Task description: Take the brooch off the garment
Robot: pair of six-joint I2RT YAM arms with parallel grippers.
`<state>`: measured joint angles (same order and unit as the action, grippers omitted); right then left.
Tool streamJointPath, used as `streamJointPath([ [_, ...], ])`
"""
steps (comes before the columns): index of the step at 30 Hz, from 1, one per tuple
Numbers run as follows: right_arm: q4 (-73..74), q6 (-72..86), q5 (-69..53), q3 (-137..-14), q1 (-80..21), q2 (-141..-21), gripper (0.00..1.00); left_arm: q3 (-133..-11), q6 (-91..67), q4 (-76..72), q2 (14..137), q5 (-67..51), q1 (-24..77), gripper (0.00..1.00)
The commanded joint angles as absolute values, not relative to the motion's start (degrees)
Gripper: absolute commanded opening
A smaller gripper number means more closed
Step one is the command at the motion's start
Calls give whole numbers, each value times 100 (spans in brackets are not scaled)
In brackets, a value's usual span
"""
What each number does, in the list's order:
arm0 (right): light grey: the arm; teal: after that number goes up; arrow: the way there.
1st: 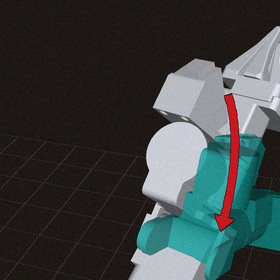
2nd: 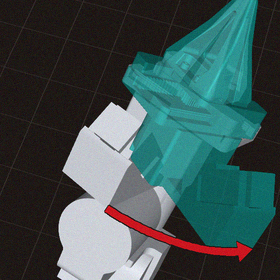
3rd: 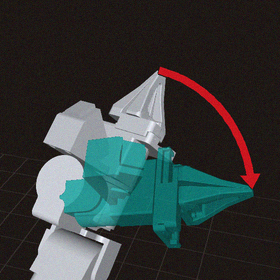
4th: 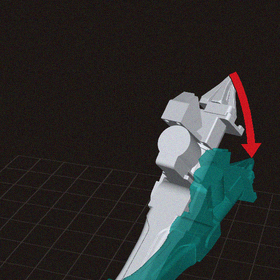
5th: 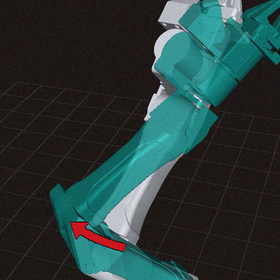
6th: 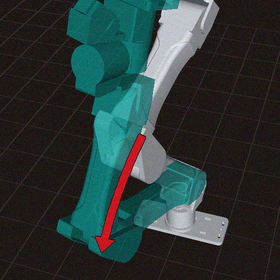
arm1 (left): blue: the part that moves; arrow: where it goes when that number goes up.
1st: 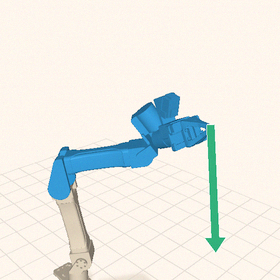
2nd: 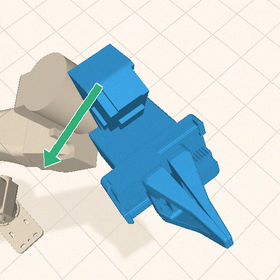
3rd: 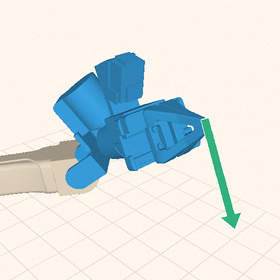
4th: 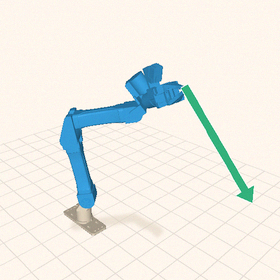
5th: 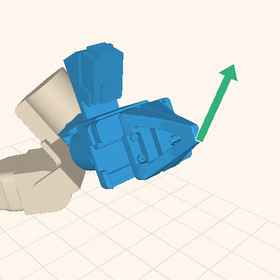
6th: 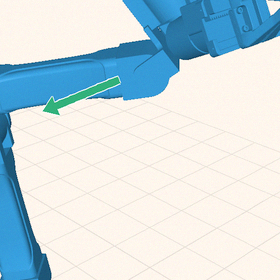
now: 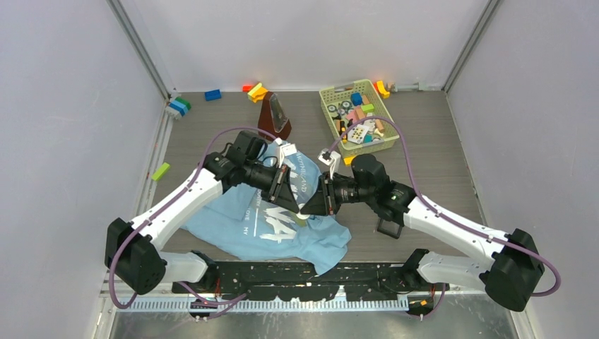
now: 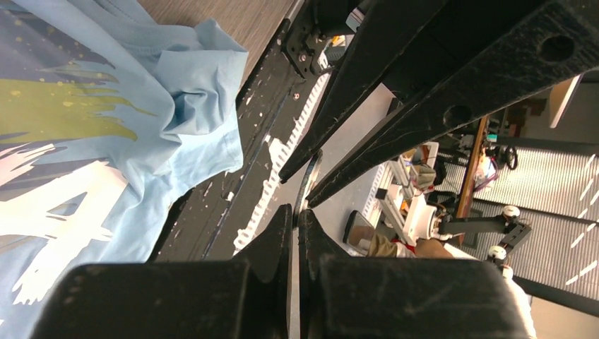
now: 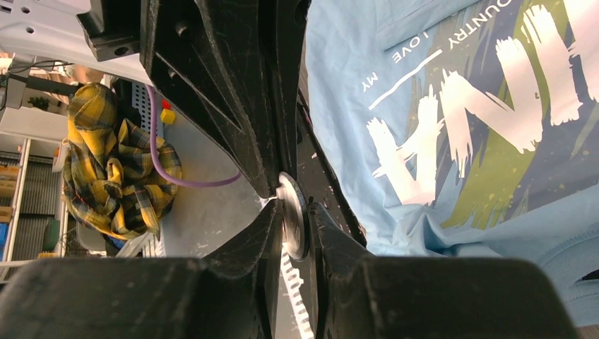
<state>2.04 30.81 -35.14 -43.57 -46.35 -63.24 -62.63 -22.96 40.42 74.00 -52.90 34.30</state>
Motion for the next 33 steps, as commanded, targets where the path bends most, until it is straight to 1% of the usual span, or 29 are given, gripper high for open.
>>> streamJointPath([
  [1, -897, 3362, -3678, -4397, -4836, -6408, 14, -6267, -3181, 1994, 7330, -5556, 3535, 0],
  [7, -1024, 3447, -3651, -4332, -4841, -6373, 13, -6194, -3351, 1853, 7365, -5346, 3525, 0],
  [9, -1034, 3465, -3648, -4319, -4836, -6341, 13, -6238, -3224, 2073, 7395, -5124, 3531, 0],
  [11, -1021, 3476, -3631, -4326, -4839, -6305, 18, -6414, -2813, 2739, 7490, -4770, 3528, 0],
  [12, -963, 3465, -3597, -4329, -4835, -6294, 24, -6511, -2564, 3066, 7545, -4506, 3531, 0],
  [14, -909, 3429, -3549, -4344, -4839, -6271, 30, -6605, -2396, 3449, 7619, -4062, 3532, 0],
  [15, -898, 3415, -3532, -4342, -4836, -6268, 32, -6602, -2369, 3511, 7643, -3963, 3526, 0],
  [18, -884, 3438, -3471, -4338, -4834, -6279, 42, -6549, -2364, 3507, 7678, -3834, 3531, 0],
  [19, -902, 3470, -3476, -4332, -4834, -6283, 44, -6546, -2357, 3510, 7682, -3784, 3526, 0],
  [20, -908, 3484, -3479, -4328, -4834, -6286, 49, -6532, -2348, 3507, 7680, -3760, 3529, 0],
  [21, -919, 3501, -3475, -4316, -4834, -6281, 53, -6524, -2339, 3507, 7676, -3749, 3530, 0],
  [22, -921, 3504, -3468, -4312, -4834, -6261, 59, -6526, -2330, 3507, 7671, -3745, 3528, 0],
  [24, -918, 3508, -3428, -4272, -4837, -6209, 65, -6501, -2320, 3484, 7652, -3738, 3531, 0],
  [25, -904, 3505, -3384, -4263, -4835, -6185, 66, -6491, -2313, 3484, 7636, -3732, 3531, 0],
  [28, -858, 3500, -3267, -4237, -4835, -6083, 63, -6478, -2305, 3463, 7597, -3758, 3528, 0],
  [29, -819, 3507, -3203, -4237, -4834, -6065, 57, -6470, -2303, 3454, 7584, -3779, 3525, 0],
  [30, -800, 3511, -3179, -4236, -4834, -6040, 54, -6469, -2303, 3446, 7577, -3816, 3529, 0],
  [31, -769, 3512, -3150, -4236, -4834, -6030, 47, -6469, -2296, 3434, 7568, -3887, 3528, 0],
  [32, -754, 3513, -3140, -4241, -4834, -6023, 44, -6469, -2287, 3418, 7565, -3991, 3530, 0],
  [33, -738, 3514, -3127, -4243, -4834, -6026, 39, -6471, -2274, 3410, 7561, -4075, 3532, 0],
])
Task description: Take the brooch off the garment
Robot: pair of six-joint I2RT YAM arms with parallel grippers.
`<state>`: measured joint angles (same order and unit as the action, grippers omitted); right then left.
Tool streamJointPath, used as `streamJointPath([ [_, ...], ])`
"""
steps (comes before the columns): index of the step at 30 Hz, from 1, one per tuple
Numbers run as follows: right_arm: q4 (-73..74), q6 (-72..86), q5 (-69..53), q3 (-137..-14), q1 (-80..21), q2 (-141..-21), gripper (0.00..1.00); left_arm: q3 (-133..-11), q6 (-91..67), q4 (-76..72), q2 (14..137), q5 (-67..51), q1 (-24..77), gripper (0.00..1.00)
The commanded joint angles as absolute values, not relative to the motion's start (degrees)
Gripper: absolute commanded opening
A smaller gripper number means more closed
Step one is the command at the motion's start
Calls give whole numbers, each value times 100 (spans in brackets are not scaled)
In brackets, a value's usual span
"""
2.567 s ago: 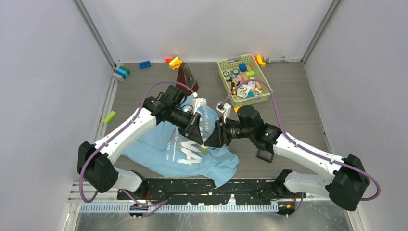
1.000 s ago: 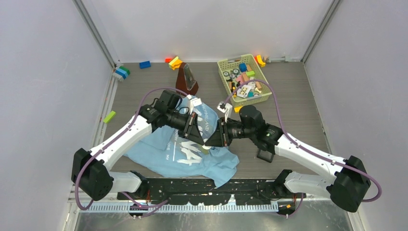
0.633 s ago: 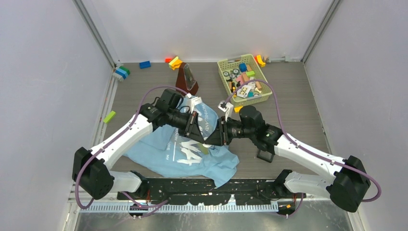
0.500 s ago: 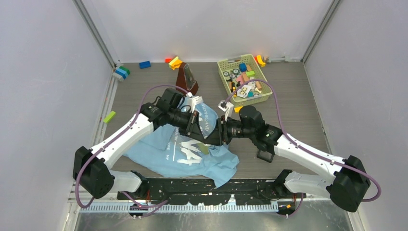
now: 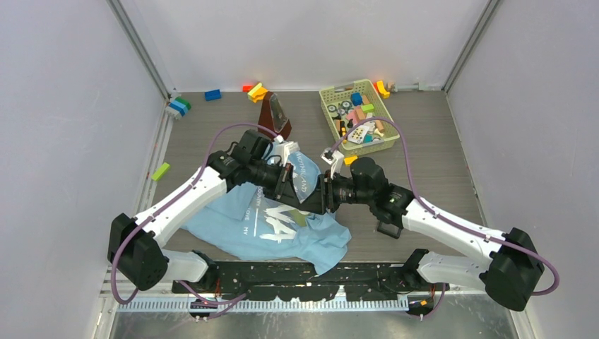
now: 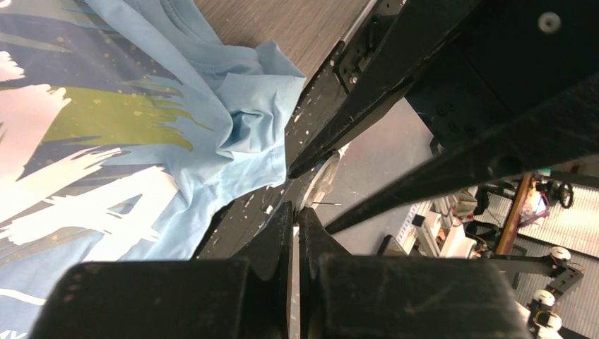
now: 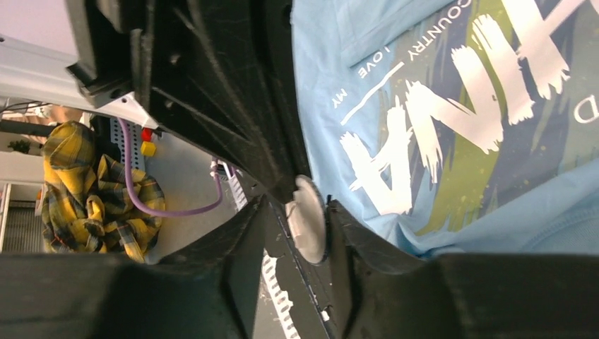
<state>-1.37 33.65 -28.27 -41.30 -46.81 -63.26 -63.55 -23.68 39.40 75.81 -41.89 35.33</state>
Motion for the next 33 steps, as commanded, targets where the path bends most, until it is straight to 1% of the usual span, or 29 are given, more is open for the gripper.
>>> streamJointPath([
  [1, -725, 3520, -3124, -4247, -4834, -6033, 37, -6481, -2262, 3413, 7560, -4165, 3526, 0],
  [2, -700, 3518, -3121, -4255, -4834, -6040, 32, -6499, -2240, 3427, 7566, -4209, 3531, 0],
  [7, -668, 3529, -3144, -4281, -4834, -6117, 24, -6577, -2138, 3581, 7525, -4188, 3526, 0],
  [9, -680, 3533, -3146, -4275, -4834, -6129, 17, -6583, -2149, 3583, 7519, -4197, 3531, 0],
  [12, -712, 3544, -3161, -4251, -4834, -6110, 12, -6539, -2263, 3381, 7478, -4400, 3533, 0],
  [13, -741, 3549, -3161, -4231, -4834, -6105, 10, -6481, -2369, 3209, 7438, -4502, 3529, 2],
  [14, -757, 3554, -3158, -4204, -4838, -6079, 9, -6407, -2489, 3006, 7374, -4557, 3528, 7],
  [17, -816, 3583, -3109, -4155, -4835, -5988, 5, -6108, -2972, 2345, 7134, -4720, 3467, 31],
  [19, -838, 3593, -3033, -4112, -4834, -5886, 3, -5885, -3242, 1962, 6977, -4809, 3398, 44],
  [21, -836, 3613, -2925, -4059, -4834, -5758, 2, -5693, -3438, 1626, 6793, -4860, 3302, 50],
  [23, -846, 3632, -2791, -4001, -4834, -5560, 1, -5460, -3671, 1263, 6657, -4928, 3242, 52],
  [25, -929, 3698, -2660, -3925, -4834, -5438, 1, -5059, -4186, 429, 6522, -5049, 3217, 53],
  [29, -1509, 4065, -2392, -3635, -4834, -5273, 1, -4008, -5957, -2430, 6345, -5100, 3217, 52],
  [30, -1647, 4167, -2305, -3570, -4834, -5256, 1, -3880, -6292, -2829, 6319, -5091, 3217, 51],
  [33, -1753, 4332, -2118, -3501, -4836, -5178, 1, -3796, -6362, -2974, 6157, -4991, 3216, 48],
])
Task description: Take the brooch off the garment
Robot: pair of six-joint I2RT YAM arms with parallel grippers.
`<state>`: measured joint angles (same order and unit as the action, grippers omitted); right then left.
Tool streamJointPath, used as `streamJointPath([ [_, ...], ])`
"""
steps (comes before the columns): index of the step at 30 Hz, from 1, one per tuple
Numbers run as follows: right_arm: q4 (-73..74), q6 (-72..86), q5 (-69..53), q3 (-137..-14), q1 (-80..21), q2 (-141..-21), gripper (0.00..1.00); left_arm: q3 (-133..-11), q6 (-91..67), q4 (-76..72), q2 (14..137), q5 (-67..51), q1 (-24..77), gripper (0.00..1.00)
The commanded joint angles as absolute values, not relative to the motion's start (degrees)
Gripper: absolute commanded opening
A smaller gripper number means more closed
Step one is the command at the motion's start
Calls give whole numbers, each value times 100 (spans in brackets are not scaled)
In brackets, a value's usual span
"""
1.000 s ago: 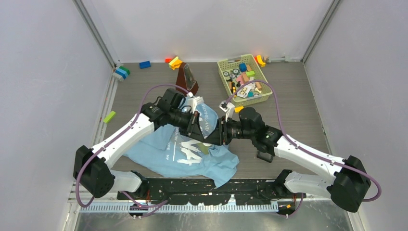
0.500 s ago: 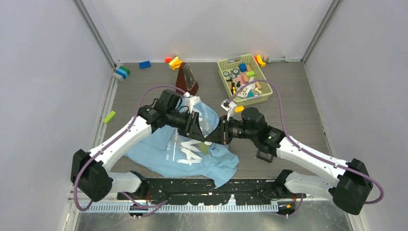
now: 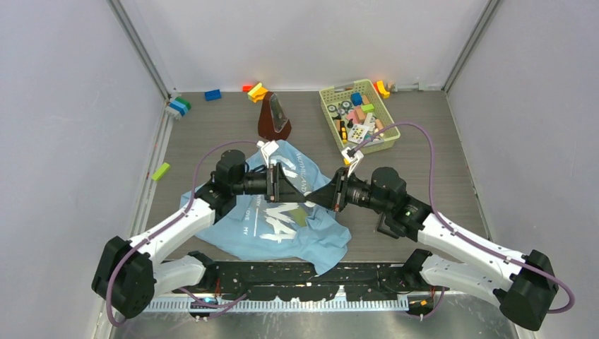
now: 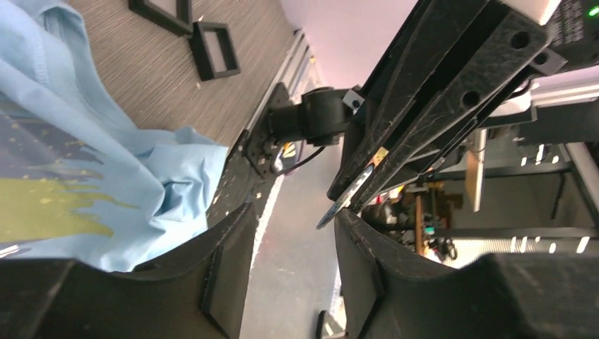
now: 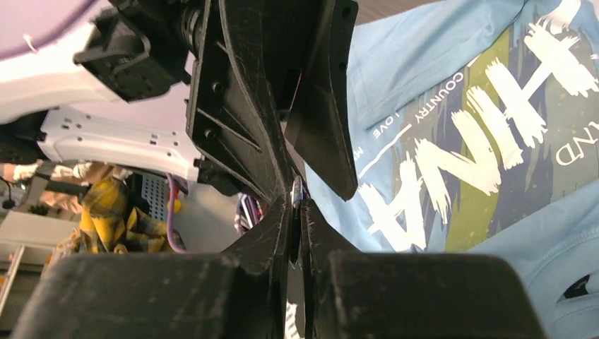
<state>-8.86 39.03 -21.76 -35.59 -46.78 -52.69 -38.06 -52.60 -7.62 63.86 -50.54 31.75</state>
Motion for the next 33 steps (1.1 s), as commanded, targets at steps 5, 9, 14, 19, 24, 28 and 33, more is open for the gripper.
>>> streamJointPath([
  [5, -1960, 4553, -1783, -3392, -4834, -5058, 1, -3619, -6318, -3051, 5760, -4668, 3217, 38],
  [9, -2320, 4782, -1658, -3226, -4836, -5040, 1, -3568, -6423, -3310, 5812, -4809, 3217, 29],
  [14, -2335, 5013, -1264, -3141, -4834, -5006, 1, -3245, -6832, -4118, 5738, -4794, 3214, 32],
  [19, -2373, 5322, -701, -2992, -4834, -4795, 1, -3022, -7058, -4594, 5612, -4644, 3217, 41],
  [24, -2464, 5406, -774, -2985, -4834, -4895, 1, -3020, -7260, -4978, 5813, -4726, 3212, 34],
  [28, -2590, 5465, -810, -2953, -4834, -4930, 1, -2998, -7339, -5089, 5958, -4722, 3217, 34],
  [33, -2688, 5486, -888, -2942, -4834, -4983, 1, -2986, -7339, -5052, 6061, -4689, 3217, 32],
])
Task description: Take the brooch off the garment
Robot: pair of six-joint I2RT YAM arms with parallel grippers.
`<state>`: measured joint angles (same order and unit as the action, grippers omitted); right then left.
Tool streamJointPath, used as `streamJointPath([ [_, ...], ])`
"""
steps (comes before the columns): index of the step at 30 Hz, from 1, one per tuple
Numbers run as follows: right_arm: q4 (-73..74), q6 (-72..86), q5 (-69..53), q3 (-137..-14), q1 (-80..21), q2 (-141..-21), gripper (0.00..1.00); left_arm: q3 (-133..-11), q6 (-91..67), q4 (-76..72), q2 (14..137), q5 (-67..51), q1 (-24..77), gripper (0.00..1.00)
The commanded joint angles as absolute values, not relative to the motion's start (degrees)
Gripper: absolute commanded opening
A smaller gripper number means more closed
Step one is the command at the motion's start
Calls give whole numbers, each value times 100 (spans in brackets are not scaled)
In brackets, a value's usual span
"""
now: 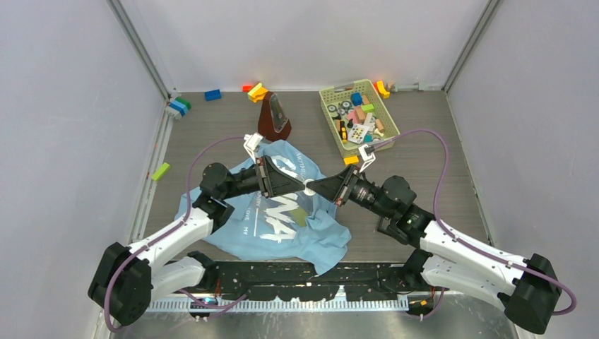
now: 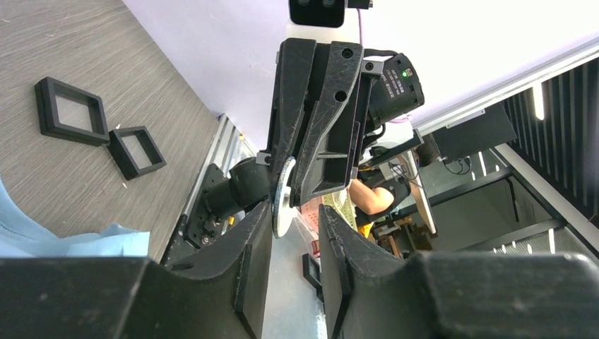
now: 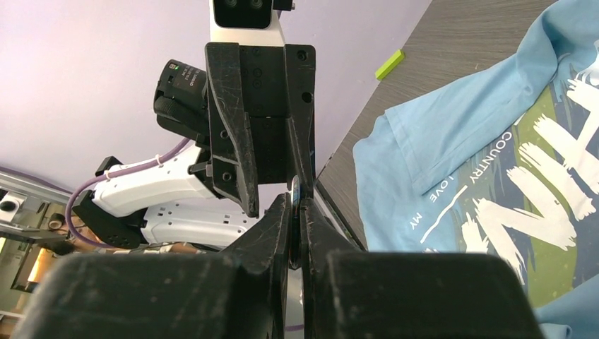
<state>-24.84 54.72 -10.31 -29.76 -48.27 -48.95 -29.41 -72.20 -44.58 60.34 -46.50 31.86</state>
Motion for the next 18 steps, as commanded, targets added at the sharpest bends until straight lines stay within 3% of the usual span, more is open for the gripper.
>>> streamJointPath([
  [1, -2698, 5498, -916, -2944, -4832, -4992, 1, -2998, -7339, -5034, 6086, -4702, 3217, 31],
  [4, -2733, 5510, -952, -2940, -4834, -5016, 1, -3013, -7317, -4987, 6174, -4738, 3215, 26],
  [7, -2734, 5486, -931, -2925, -4834, -5018, 1, -3003, -7295, -4988, 6213, -4762, 3217, 2],
  [12, -2694, 5460, -933, -2921, -4834, -5019, 1, -3049, -7211, -4818, 6144, -4763, 3217, 0],
  [18, -2441, 5287, -1013, -3030, -4834, -5067, 9, -3132, -7225, -4625, 6032, -4707, 3223, 0],
])
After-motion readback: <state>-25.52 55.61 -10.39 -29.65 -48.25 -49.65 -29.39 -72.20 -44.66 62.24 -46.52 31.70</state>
